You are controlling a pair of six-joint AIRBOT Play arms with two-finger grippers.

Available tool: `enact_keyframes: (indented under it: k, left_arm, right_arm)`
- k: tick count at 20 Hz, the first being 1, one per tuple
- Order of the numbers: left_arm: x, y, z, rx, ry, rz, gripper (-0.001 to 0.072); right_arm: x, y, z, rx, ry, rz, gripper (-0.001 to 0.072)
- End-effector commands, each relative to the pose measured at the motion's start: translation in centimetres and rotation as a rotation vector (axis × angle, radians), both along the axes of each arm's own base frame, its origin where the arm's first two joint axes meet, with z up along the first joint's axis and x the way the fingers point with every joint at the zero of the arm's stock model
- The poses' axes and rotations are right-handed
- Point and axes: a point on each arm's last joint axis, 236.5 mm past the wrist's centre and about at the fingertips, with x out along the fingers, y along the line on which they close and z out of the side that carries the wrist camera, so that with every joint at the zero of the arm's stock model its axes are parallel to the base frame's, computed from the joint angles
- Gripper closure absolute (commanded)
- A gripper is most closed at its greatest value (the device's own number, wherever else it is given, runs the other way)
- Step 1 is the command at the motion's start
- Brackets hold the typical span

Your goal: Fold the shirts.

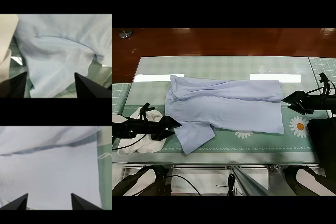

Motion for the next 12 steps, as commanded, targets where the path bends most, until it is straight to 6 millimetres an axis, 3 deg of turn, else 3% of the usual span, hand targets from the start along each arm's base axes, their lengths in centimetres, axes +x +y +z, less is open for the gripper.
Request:
enact_keyframes:
  k: [1, 4, 7, 8, 9, 11, 12]
  left_arm:
    - [0.5, 0.6, -0.7, 0.019, -0.006, 0.038, 0.0004]
    - [1.2, 0.1, -0.9, 0.011, -0.023, 0.043, 0.0004]
    - [2.4, -2.4, -0.7, -0.025, -0.076, 0.003, 0.0008]
    - [2.4, -3.3, -0.8, -0.025, -0.095, -0.044, 0.001]
    - [2.3, -3.9, -0.8, -0.022, -0.103, -0.095, 0.0116]
    - [2.1, -4.7, -0.2, -0.043, -0.122, -0.167, 0.0674]
    - [2.3, -4.7, 0.4, -0.049, -0.131, -0.185, 0.0683]
  right_arm:
    - [-0.3, 0.3, 0.2, 0.014, 0.004, 0.0, 0.0089]
    - [-0.3, 0.3, 0.2, 0.017, 0.008, -0.004, 0.0089]
    - [-0.2, 0.3, 0.2, 0.019, 0.012, -0.012, 0.0089]
    - [-0.4, -0.8, -0.1, -0.016, 0.018, -0.019, 0.0089]
    - [-1.1, -3.8, -0.7, -0.098, 0.064, -0.061, 0.0089]
    - [-3.6, -8.7, -1.2, -0.161, 0.185, -0.176, 0.0089]
    - [-5.1, -9.6, -1.5, -0.15, 0.227, -0.196, 0.0089]
